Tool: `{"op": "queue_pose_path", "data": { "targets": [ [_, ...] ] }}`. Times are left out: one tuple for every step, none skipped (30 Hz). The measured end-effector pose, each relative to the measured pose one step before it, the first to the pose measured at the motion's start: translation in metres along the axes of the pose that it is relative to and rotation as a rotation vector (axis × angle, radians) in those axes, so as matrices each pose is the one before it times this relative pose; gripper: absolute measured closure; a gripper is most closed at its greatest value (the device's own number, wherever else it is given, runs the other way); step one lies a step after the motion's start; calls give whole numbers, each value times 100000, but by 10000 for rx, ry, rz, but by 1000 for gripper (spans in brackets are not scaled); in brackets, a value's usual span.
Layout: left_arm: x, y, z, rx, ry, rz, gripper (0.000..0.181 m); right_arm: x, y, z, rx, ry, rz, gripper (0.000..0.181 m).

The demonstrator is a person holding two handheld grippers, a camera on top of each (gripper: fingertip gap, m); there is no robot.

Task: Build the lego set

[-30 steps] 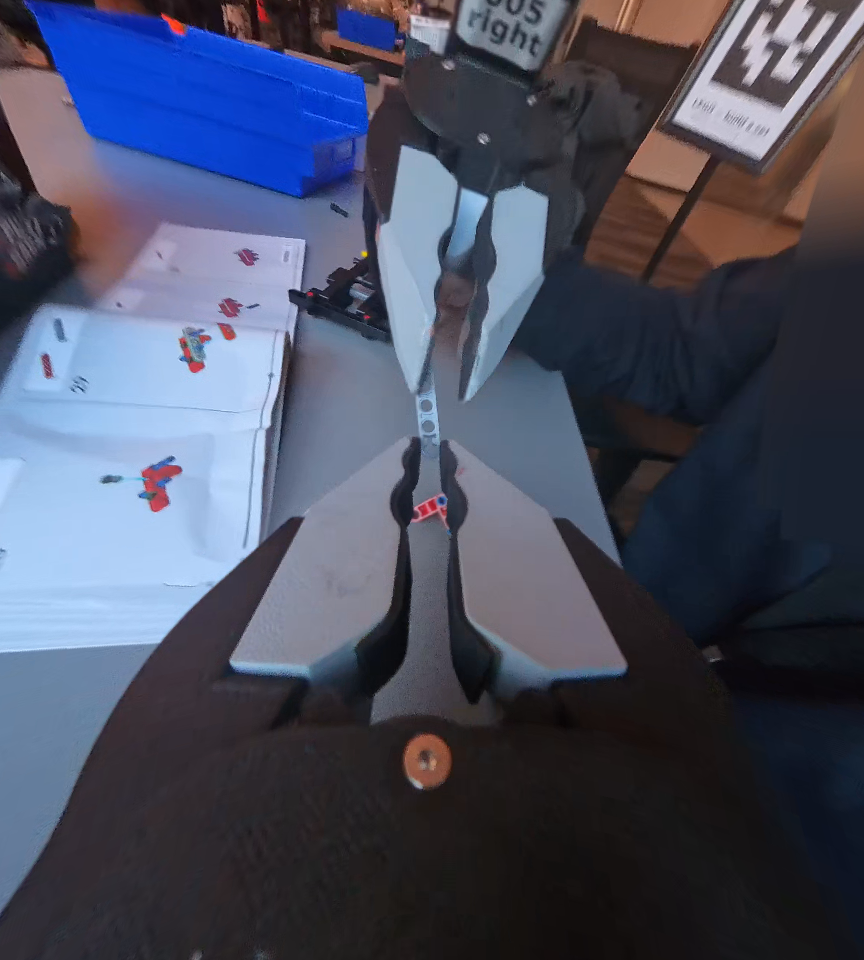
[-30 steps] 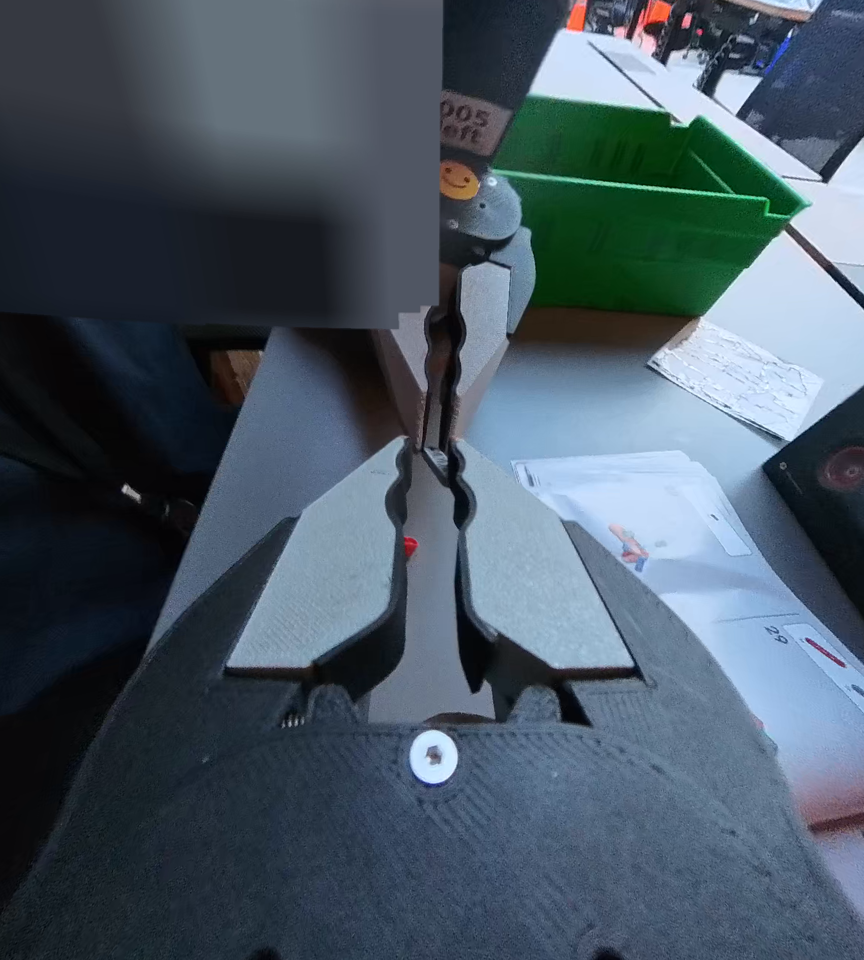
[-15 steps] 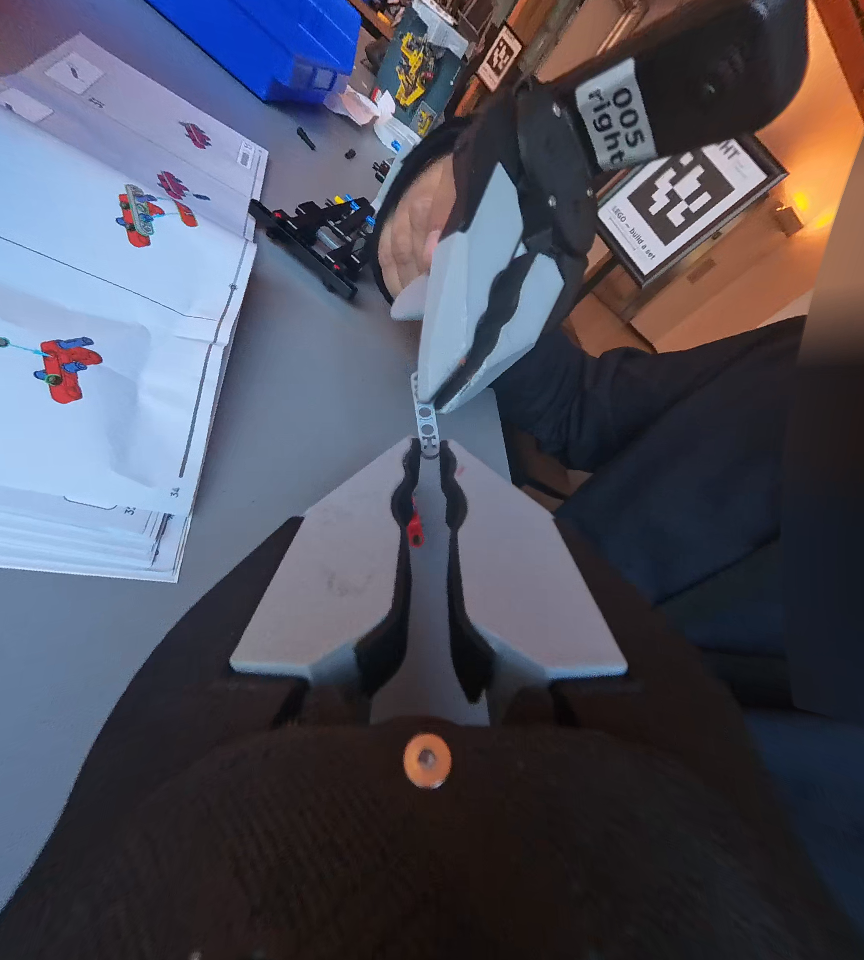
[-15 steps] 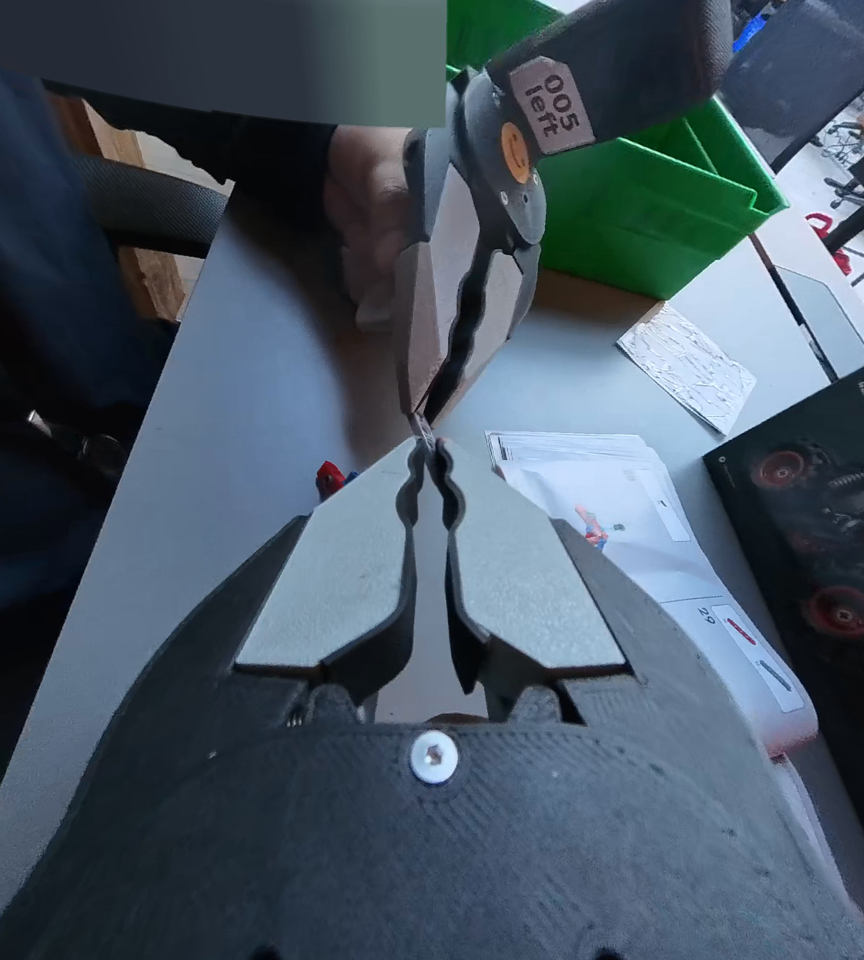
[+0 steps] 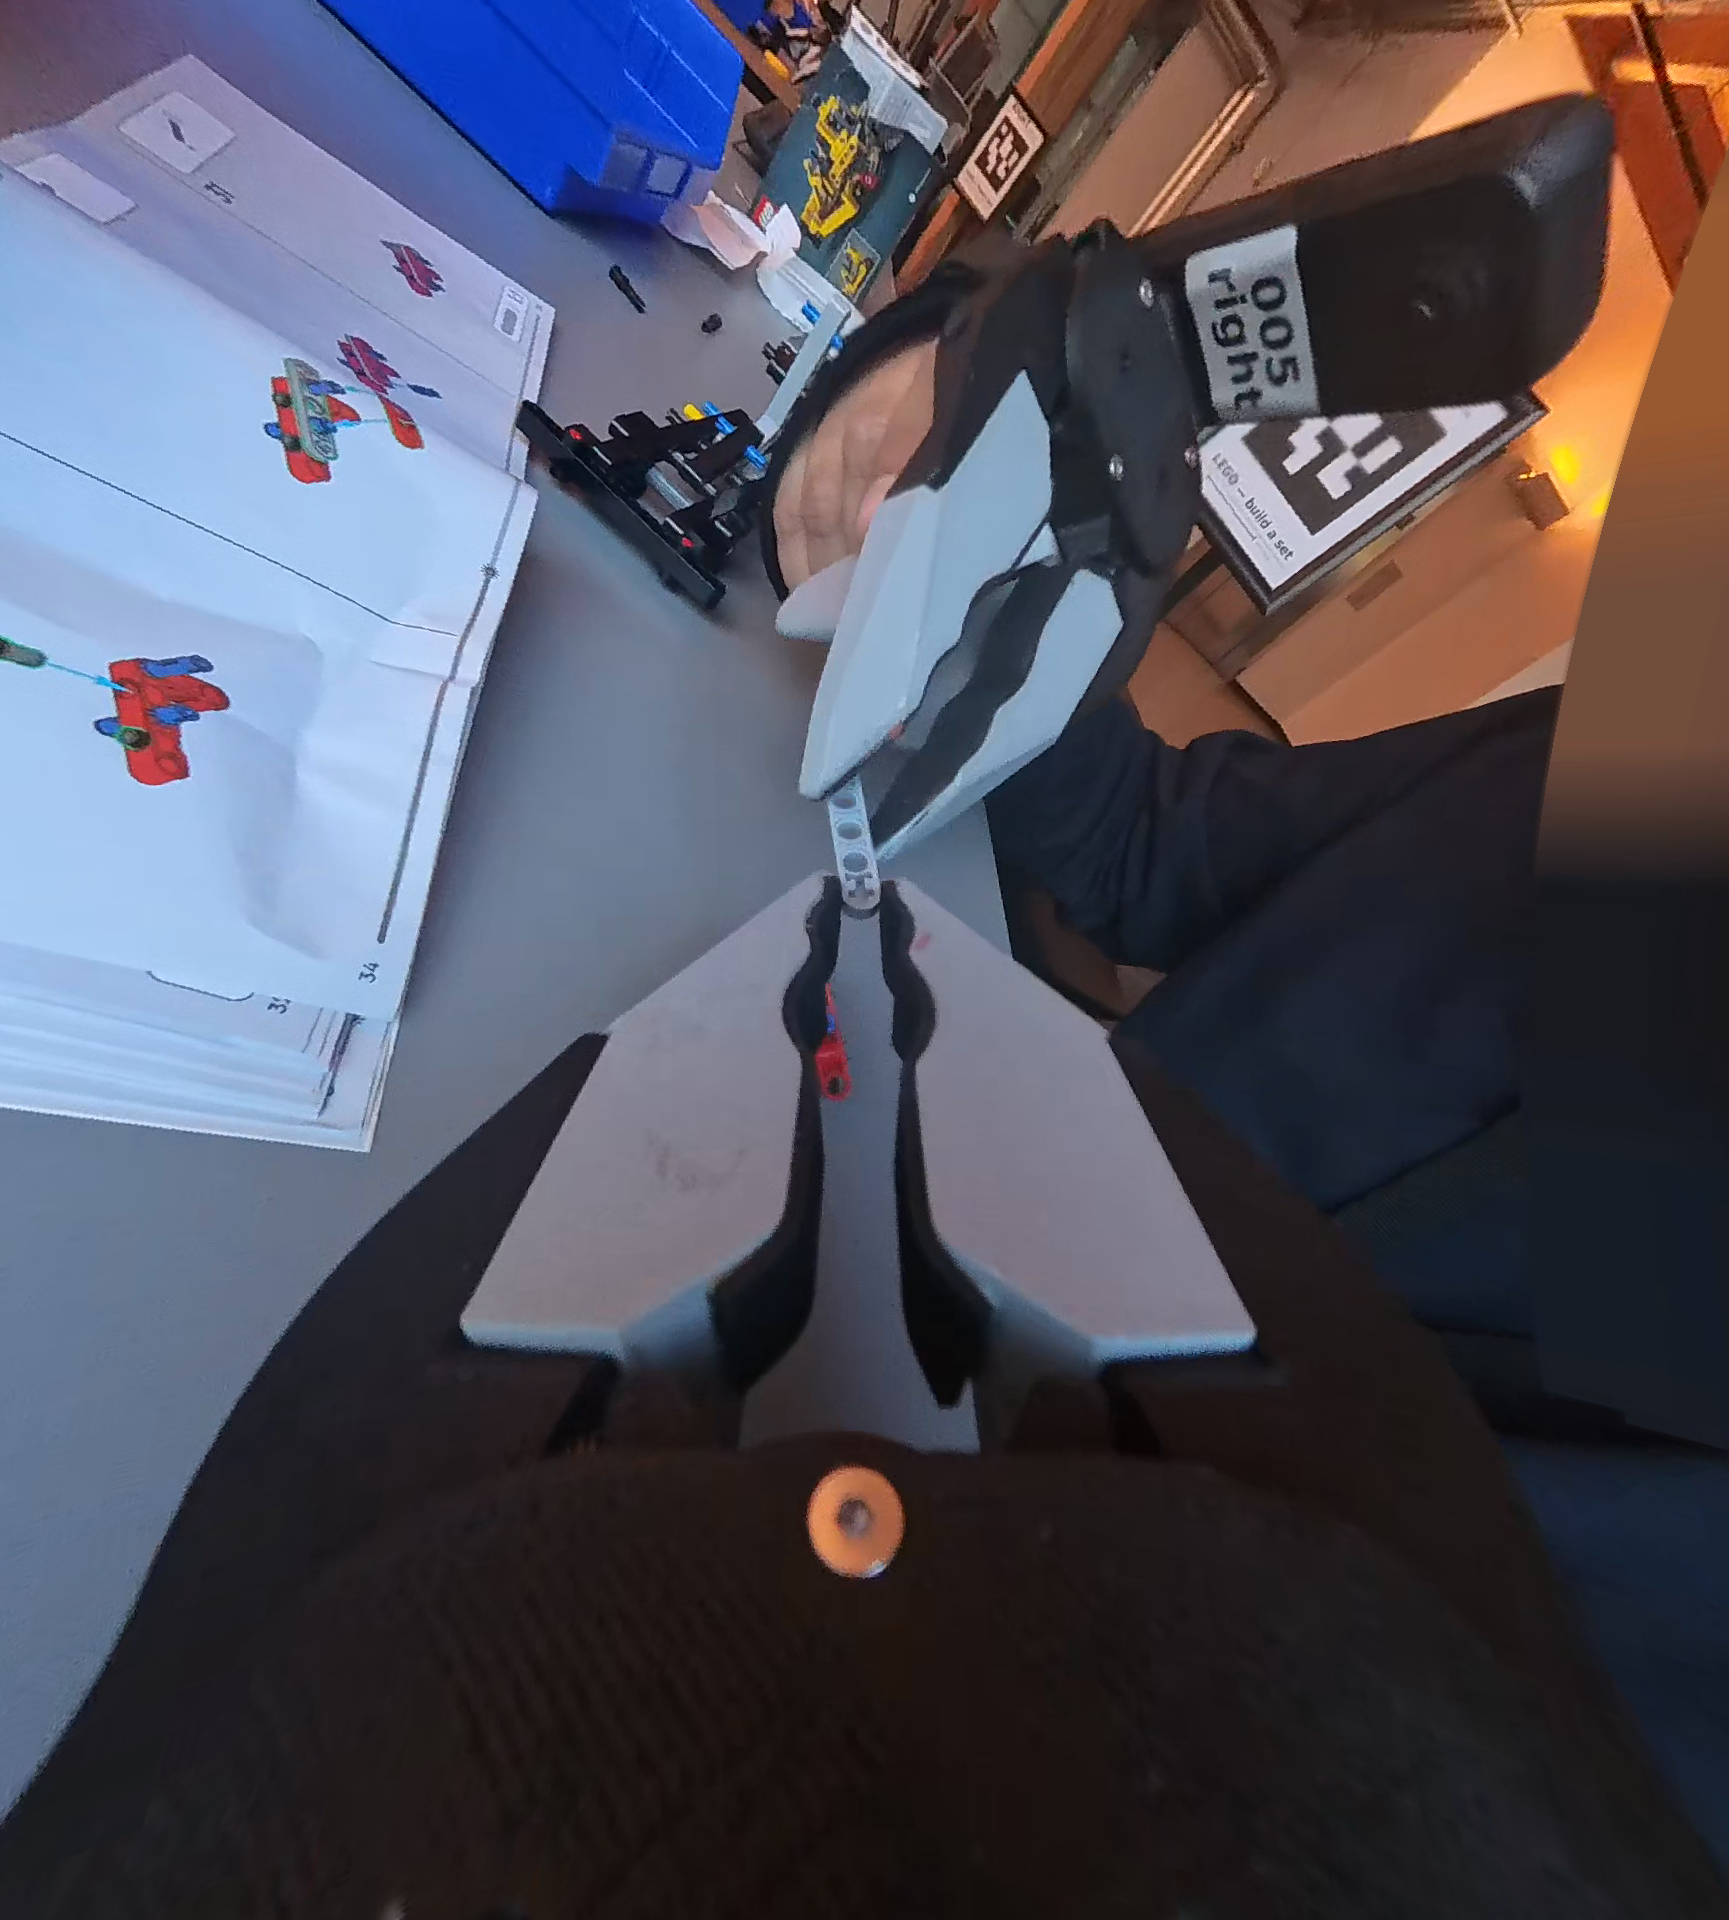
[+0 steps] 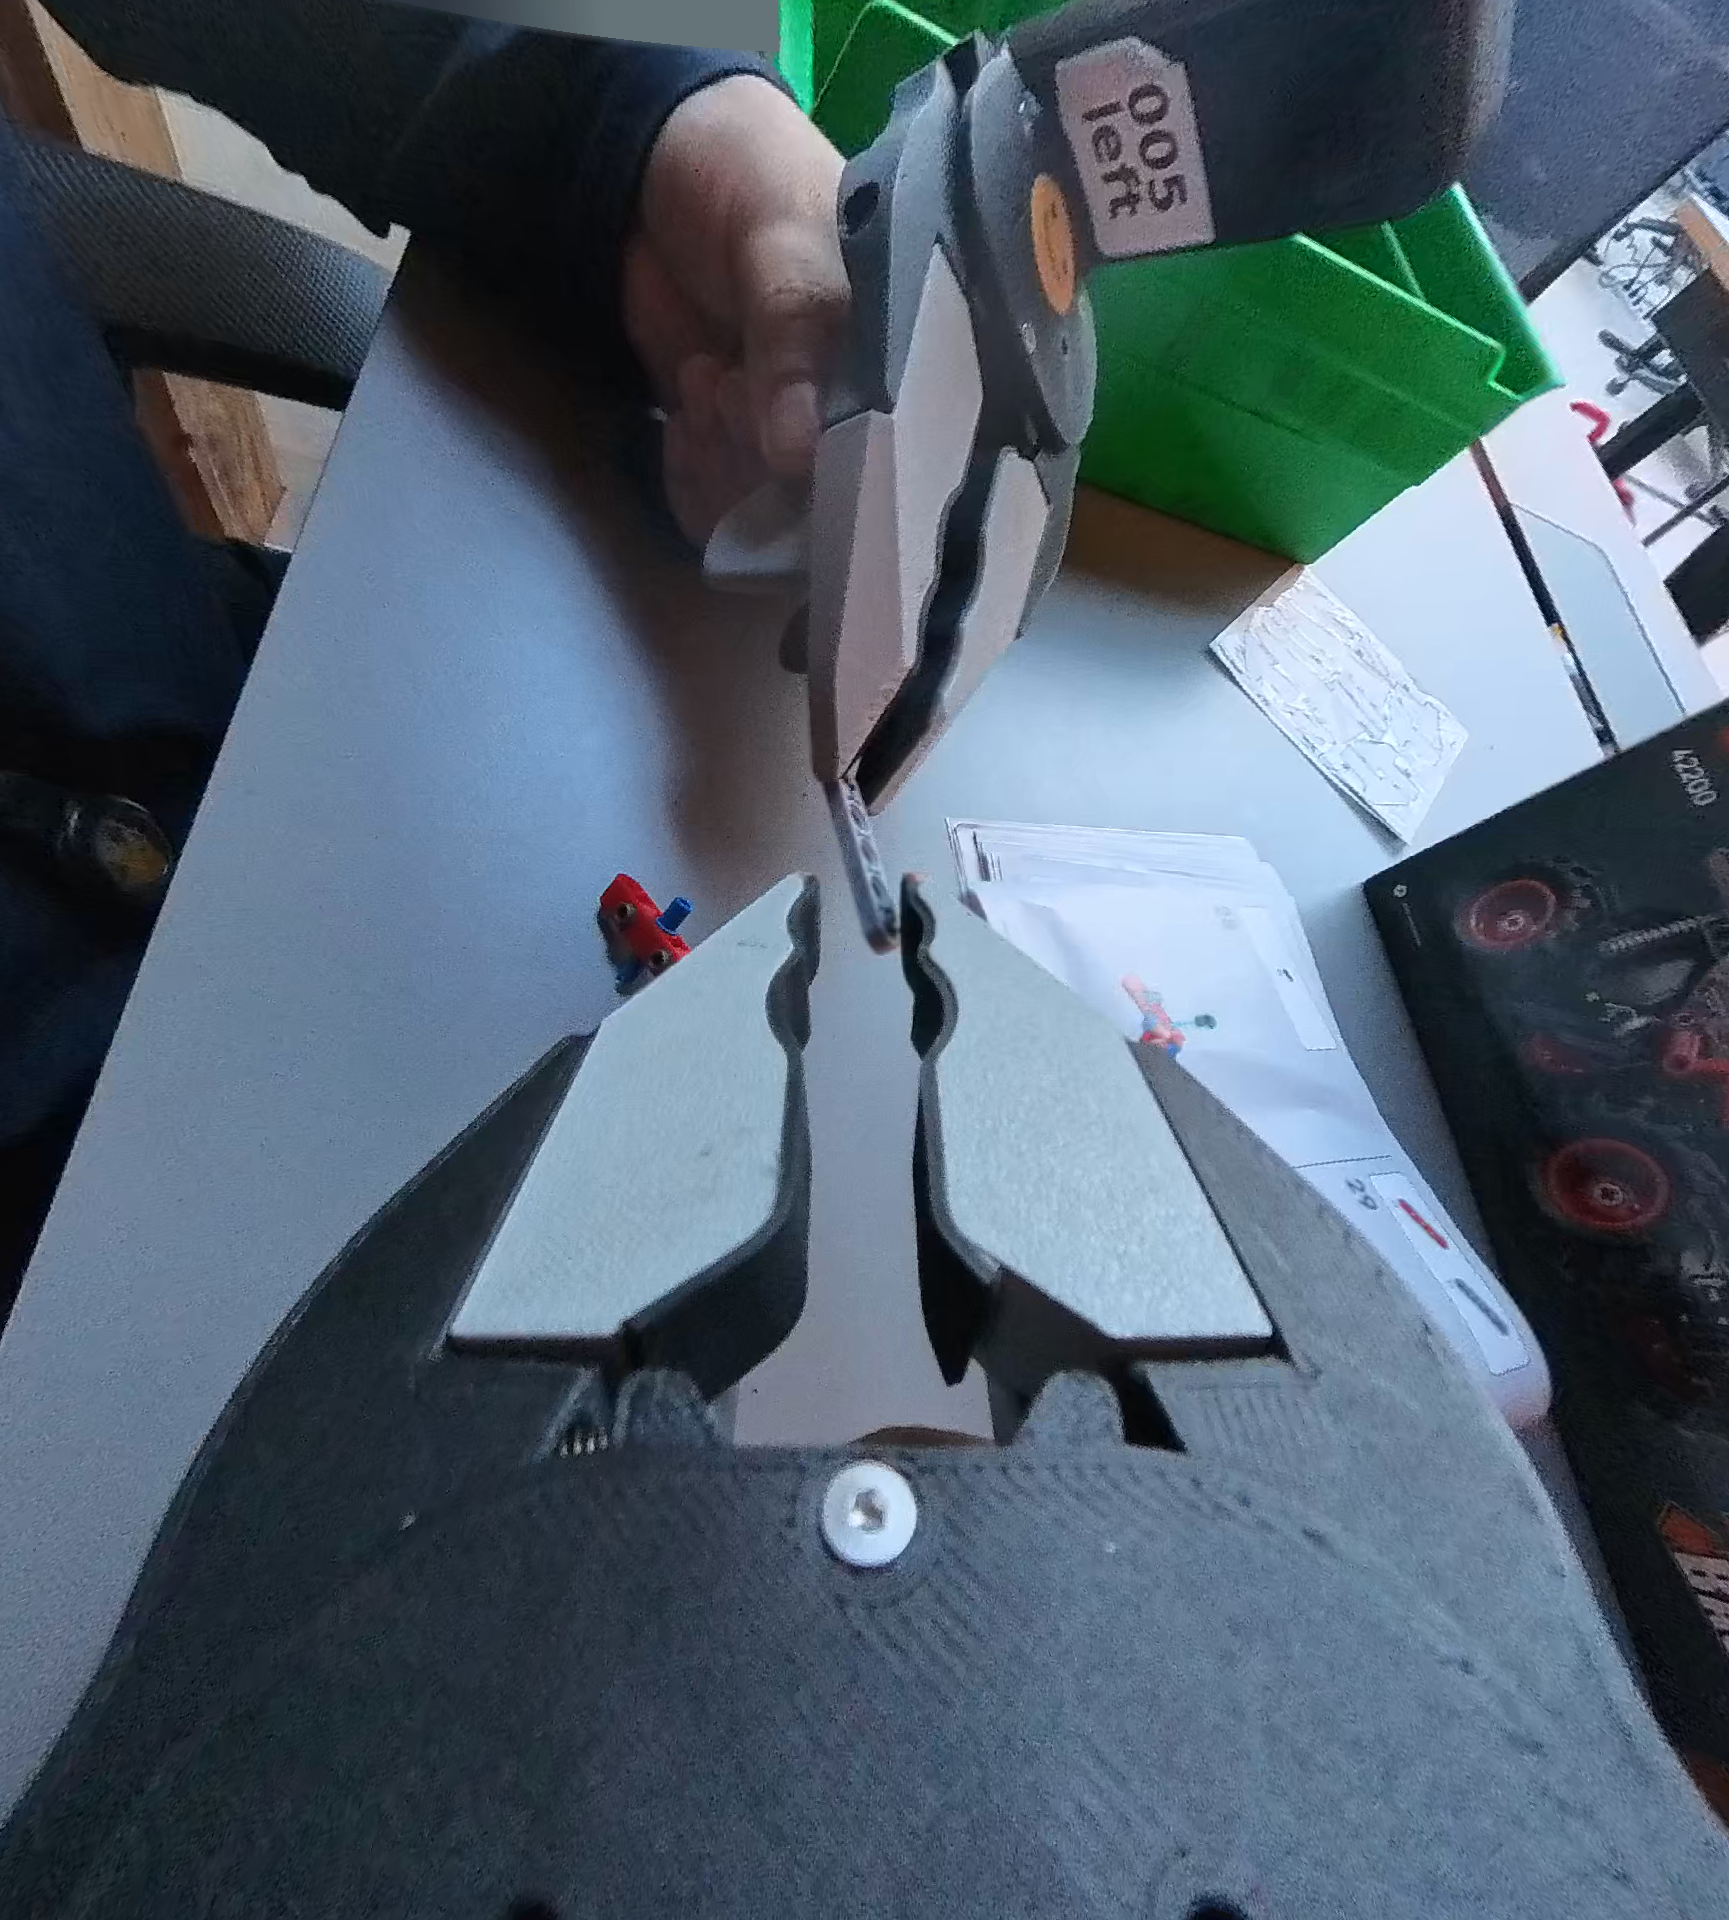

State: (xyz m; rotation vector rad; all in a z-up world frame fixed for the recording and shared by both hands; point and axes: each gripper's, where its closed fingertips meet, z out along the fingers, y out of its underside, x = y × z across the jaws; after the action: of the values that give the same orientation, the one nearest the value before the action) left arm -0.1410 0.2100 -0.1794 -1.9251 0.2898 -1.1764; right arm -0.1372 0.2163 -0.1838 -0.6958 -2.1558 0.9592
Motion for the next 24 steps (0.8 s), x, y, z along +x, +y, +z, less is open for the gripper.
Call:
{"op": "queue_pose_path", "data": {
  "targets": [
    [-60,-61,-55,34,-20,-16,177,3,103,89,-56,-1,13,169],
    [31,20,-20,-8,43,-42,177,20,51,50,-22,5,15,169],
    [79,63,43,-30,60,-40,177,17,-29,13,25,10,6,170],
    [107,68,76,-42,73,-32,177,-4,-82,7,39,11,-19,172],
    [45,99,77,-57,28,-12,177,-23,-58,21,23,17,-43,174],
    [3,59,60,-42,-12,14,177,5,-10,34,-4,33,-35,176],
    [-10,-18,0,11,-5,-2,177,-53,28,49,-27,-17,-10,176],
    [-30,-31,-31,23,5,-35,177,-72,72,62,-43,-42,4,176],
    [3,-29,-30,22,19,-29,177,-36,65,54,-40,-9,-11,176],
    [-1,-17,-16,12,14,-26,177,-45,12,36,-8,-10,-25,176],
    [-48,-61,-24,43,-16,-34,177,-45,-25,25,11,-19,-9,175],
    [-15,-11,-9,9,3,-22,177,-10,-9,25,-7,9,-1,174],
    [27,34,19,-24,27,-13,177,10,5,5,-14,19,-29,175],
    [24,48,31,-31,19,-11,177,-91,18,-6,-20,-29,-58,177],
    [8,42,28,-27,-3,11,177,-102,56,7,-43,-33,-50,178],
    [-8,31,28,-24,-14,21,177,-54,46,5,-41,-18,-40,178],
    [-120,-49,35,5,-89,27,177,0,64,-26,-27,-14,-4,178],
    [-252,-123,-7,20,-202,108,177,70,134,-67,-40,-12,60,177],
    [-192,-124,-29,13,-233,282,179,128,200,-131,-66,-19,118,178],
    [-288,-118,-87,22,-381,448,181,141,259,-180,-81,-29,119,177],
    [-306,-132,-92,10,-426,489,181,22,267,-210,-66,-93,91,178],
    [-294,-2,-69,-61,-386,401,179,-230,356,-186,-108,-242,100,178],
    [-308,121,-31,-135,-326,256,178,-318,454,-96,-162,-298,136,178],
    [-292,169,11,-158,-268,150,175,-252,474,12,-157,-224,108,178]
  ]
}}
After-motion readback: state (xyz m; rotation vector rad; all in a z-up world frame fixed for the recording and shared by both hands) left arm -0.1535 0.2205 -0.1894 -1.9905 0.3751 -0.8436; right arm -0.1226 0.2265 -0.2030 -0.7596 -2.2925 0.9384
